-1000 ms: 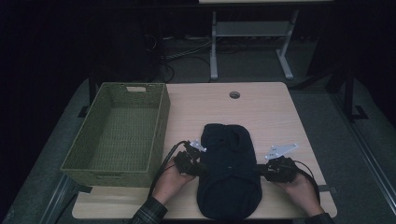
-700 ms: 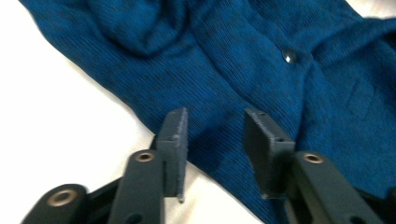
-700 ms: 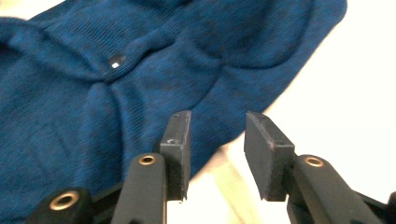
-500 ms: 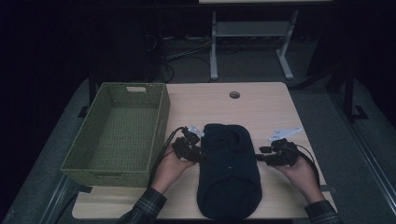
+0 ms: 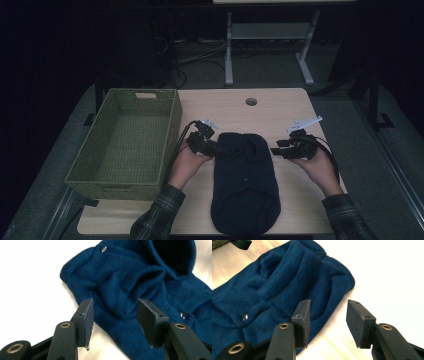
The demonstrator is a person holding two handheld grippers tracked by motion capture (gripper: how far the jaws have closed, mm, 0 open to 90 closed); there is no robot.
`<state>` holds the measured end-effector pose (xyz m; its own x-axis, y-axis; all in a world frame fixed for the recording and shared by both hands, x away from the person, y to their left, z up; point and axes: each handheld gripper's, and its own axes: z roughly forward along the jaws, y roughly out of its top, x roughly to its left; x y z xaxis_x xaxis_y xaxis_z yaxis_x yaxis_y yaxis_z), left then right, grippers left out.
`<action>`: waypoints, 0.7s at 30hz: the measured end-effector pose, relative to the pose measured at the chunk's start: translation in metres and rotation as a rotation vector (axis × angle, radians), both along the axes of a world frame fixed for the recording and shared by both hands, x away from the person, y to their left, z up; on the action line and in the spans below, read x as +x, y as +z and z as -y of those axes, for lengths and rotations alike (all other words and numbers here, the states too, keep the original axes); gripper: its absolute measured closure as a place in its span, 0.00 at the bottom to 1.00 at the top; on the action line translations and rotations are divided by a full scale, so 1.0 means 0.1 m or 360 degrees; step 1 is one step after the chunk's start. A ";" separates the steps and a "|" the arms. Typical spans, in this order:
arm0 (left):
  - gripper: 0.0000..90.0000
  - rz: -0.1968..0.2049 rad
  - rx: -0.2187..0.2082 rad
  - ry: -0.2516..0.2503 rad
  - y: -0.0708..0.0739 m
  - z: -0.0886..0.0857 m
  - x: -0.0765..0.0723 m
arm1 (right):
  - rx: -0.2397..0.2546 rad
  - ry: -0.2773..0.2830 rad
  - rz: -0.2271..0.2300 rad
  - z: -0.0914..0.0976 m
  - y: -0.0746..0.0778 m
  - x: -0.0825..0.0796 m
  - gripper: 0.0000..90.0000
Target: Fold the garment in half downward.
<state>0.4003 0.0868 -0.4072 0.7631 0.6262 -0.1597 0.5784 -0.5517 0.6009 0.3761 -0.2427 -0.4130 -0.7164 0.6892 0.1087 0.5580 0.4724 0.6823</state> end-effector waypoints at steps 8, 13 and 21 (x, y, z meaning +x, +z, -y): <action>0.55 0.0044 0.0001 0.0073 0.04 0.00 0.26 | 0.0015 -0.0019 0.0013 -0.03 0.06 0.21 0.59; 0.56 0.0059 0.0022 0.0124 0.00 0.03 0.44 | 0.0018 -0.0029 0.0024 -0.06 0.09 0.35 0.58; 0.57 0.0008 0.0098 0.0144 -0.19 0.12 0.65 | 0.0008 -0.0034 0.0012 -0.15 0.08 0.56 0.58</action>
